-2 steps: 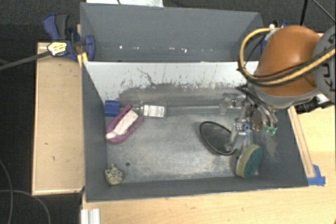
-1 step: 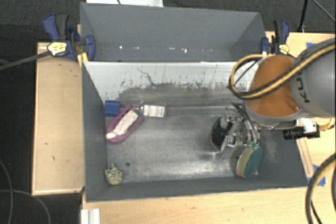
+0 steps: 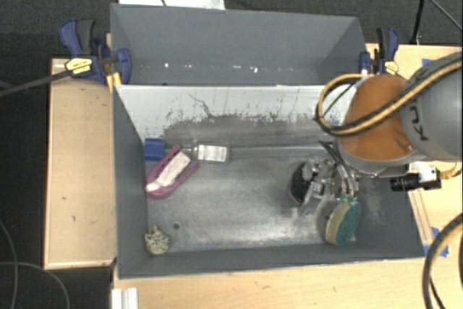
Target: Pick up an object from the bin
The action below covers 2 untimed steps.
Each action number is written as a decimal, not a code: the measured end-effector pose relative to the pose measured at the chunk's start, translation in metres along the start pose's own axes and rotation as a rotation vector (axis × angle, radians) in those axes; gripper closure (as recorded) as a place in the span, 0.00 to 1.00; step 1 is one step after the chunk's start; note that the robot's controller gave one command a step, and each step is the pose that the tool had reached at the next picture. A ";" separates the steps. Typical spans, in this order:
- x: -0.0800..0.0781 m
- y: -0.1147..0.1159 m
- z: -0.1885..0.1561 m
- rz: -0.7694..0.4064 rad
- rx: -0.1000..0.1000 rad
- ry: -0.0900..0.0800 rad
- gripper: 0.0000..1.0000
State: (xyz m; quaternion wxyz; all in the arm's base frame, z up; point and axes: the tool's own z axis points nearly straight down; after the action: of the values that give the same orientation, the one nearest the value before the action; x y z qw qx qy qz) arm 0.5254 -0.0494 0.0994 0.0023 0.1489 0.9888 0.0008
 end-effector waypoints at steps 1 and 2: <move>0.018 0.003 -0.105 0.003 -0.001 -0.005 1.00; 0.019 0.003 -0.100 0.002 0.002 0.002 0.00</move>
Offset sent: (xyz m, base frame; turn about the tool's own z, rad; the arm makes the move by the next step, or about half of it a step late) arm -0.0185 0.0083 0.0997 0.0083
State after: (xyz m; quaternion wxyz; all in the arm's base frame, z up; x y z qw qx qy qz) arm 0.5076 -0.0412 0.1995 0.0012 0.1500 0.9887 0.0001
